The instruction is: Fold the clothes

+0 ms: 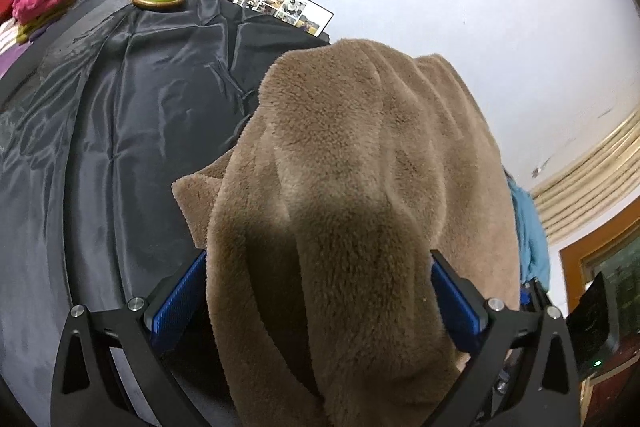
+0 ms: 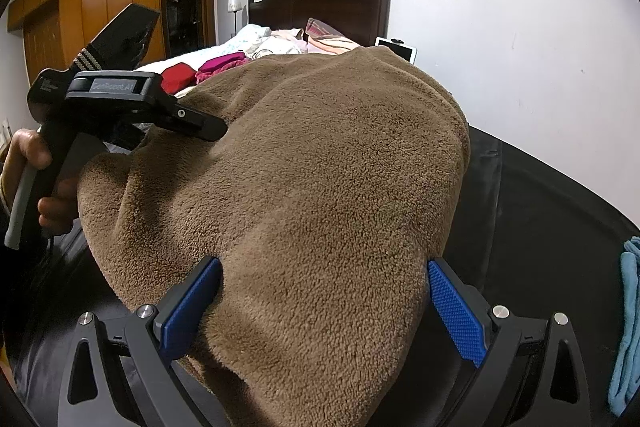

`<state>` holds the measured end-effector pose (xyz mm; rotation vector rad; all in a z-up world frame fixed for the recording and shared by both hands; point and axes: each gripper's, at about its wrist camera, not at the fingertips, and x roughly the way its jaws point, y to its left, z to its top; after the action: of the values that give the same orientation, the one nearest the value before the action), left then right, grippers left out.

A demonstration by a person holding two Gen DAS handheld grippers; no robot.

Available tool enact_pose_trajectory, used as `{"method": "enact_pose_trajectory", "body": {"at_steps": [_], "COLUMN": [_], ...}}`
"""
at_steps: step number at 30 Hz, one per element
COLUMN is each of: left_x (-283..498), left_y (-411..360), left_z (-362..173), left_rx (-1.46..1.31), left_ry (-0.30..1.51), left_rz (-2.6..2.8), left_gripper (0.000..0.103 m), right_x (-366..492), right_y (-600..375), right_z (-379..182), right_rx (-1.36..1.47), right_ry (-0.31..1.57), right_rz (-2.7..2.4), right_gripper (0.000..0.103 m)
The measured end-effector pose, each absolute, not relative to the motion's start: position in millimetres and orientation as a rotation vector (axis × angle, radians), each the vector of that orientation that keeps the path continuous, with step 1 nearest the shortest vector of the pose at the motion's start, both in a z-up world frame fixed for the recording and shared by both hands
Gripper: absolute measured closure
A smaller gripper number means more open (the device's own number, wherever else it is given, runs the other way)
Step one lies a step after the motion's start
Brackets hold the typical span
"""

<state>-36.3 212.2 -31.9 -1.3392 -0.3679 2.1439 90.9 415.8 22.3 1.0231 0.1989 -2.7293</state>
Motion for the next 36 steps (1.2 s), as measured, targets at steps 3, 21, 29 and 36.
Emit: {"method": "enact_pose_trajectory", "body": {"at_steps": [3,21,29,36], "left_x": [-37,-74,-73,-73], "left_y": [207,201,214,210], "left_z": [-31,-49,-47,-49], "left_rx": [-1.334,-1.424,-1.399,-1.376], "left_ry": [-0.421,-0.538,-0.448,-0.464], "left_rz": [2.136,1.865,1.819,1.802], "left_gripper": [0.000,0.000,0.000,0.000], "right_x": [91,87,79,51], "right_y": [417,420,442,498], "right_z": [22,20,30,41], "right_rx": [1.023,1.023,1.067,1.104], "right_ry": [0.198,0.192,-0.003,-0.397], "right_rz": [-2.730,-2.731,-2.621,-2.572], "right_gripper": [0.001,0.001,0.001,0.001]}}
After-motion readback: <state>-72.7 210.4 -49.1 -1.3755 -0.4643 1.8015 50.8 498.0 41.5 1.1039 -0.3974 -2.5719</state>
